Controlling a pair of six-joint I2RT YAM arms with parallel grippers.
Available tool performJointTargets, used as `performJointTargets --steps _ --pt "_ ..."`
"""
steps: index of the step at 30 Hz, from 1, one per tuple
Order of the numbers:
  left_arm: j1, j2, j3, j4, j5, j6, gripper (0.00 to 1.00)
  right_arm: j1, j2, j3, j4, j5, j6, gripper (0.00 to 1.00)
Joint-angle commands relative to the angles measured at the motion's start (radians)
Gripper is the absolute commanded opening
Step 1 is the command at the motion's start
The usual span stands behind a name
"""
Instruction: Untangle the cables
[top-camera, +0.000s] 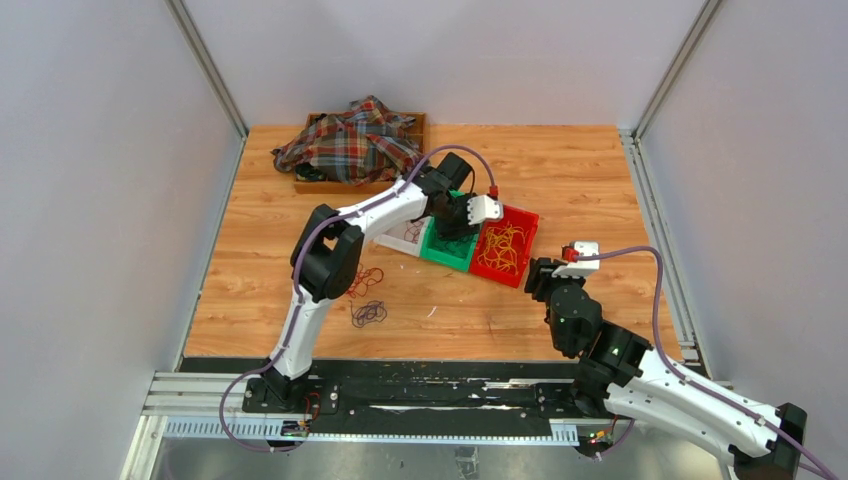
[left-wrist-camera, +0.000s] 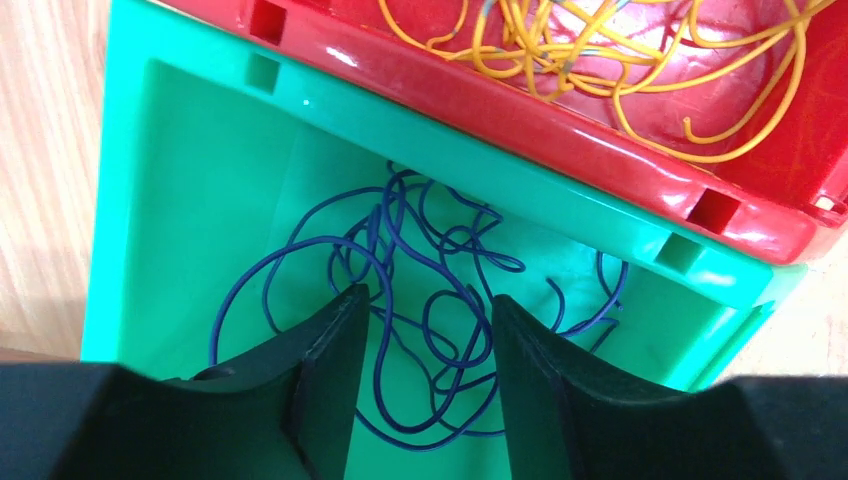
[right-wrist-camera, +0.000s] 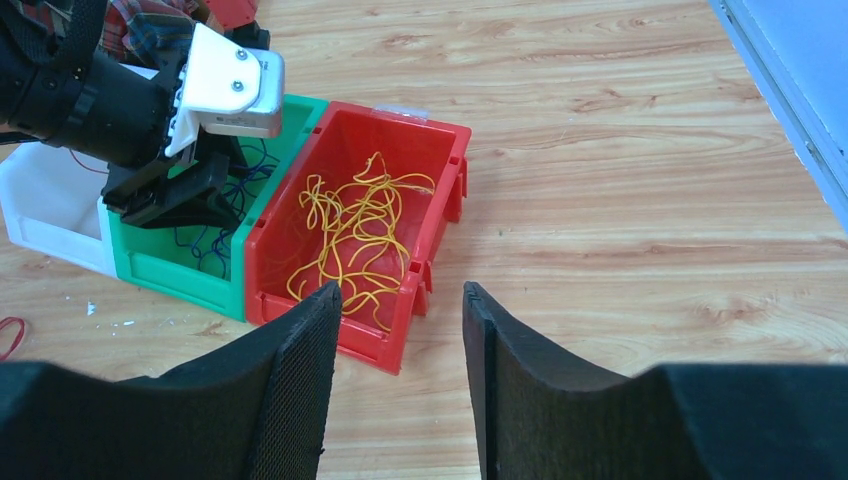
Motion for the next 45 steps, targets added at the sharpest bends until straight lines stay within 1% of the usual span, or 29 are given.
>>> performJointTargets --steps 1,3,4,6,9,13,16,19,22,24,26,29,31,33,35,38,41,45 --pt "-0.006 -0.079 0.004 0.017 0.037 0.002 0.58 -0.011 -0.009 0.039 -0.004 -0.001 -0.011 0.48" --pt "-0.006 -0.108 0.056 -0.049 0.07 0.008 0.67 -0.012 -0.008 0.046 -0.004 -0.007 -0.013 0.47" --pt "-0.006 -0.121 0.085 -0.11 0.087 0.01 0.71 -0.012 -0.006 0.051 -0.005 -0.01 -0.014 0.47" --pt "-0.006 -0.149 0.134 -0.196 0.12 0.021 0.75 -0.012 -0.007 0.059 -0.008 -0.018 -0.015 0.47" --pt "-0.006 -0.204 0.159 -0.284 0.16 0.046 0.83 -0.012 -0.005 0.071 -0.014 -0.025 -0.018 0.49" --pt "-0.004 -0.259 0.203 -0.368 0.174 0.042 0.9 -0.012 -0.001 0.087 -0.013 -0.041 -0.031 0.58" --pt "0.006 -0.317 0.213 -0.389 0.161 -0.002 1.0 -0.011 0.018 0.097 0.011 -0.09 -0.062 0.67" --pt "0.033 -0.393 0.186 -0.389 0.108 -0.08 0.98 -0.012 0.071 0.117 0.031 -0.166 -0.072 0.74" --pt "0.091 -0.484 0.13 -0.388 0.042 -0.177 0.98 -0.008 0.19 0.15 0.065 -0.287 -0.061 0.76" --pt "0.157 -0.552 0.079 -0.387 0.022 -0.224 0.98 0.006 0.296 0.178 0.104 -0.369 -0.051 0.76" --pt "0.252 -0.614 0.035 -0.386 0.013 -0.268 0.98 0.048 0.421 0.221 0.157 -0.437 -0.052 0.77" --pt "0.393 -0.685 -0.023 -0.388 0.025 -0.323 0.98 0.121 0.631 0.304 0.244 -0.556 -0.076 0.78" --pt "0.475 -0.73 -0.069 -0.388 0.058 -0.328 0.98 0.163 0.78 0.381 0.281 -0.661 -0.091 0.79" --pt "0.526 -0.769 -0.121 -0.387 0.079 -0.313 0.98 0.208 0.927 0.472 0.295 -0.754 -0.116 0.78" --pt "0.542 -0.801 -0.17 -0.387 0.061 -0.303 0.98 0.255 1.054 0.565 0.282 -0.796 -0.145 0.78" --pt "0.552 -0.844 -0.227 -0.388 0.063 -0.292 0.98 0.295 1.208 0.668 0.257 -0.814 -0.166 0.77" --pt "0.557 -0.871 -0.256 -0.387 0.08 -0.277 0.98 0.298 1.32 0.745 0.211 -0.809 -0.154 0.7" --pt "0.558 -0.882 -0.24 -0.387 0.084 -0.272 0.98 0.298 1.414 0.805 0.136 -0.748 -0.164 0.59"
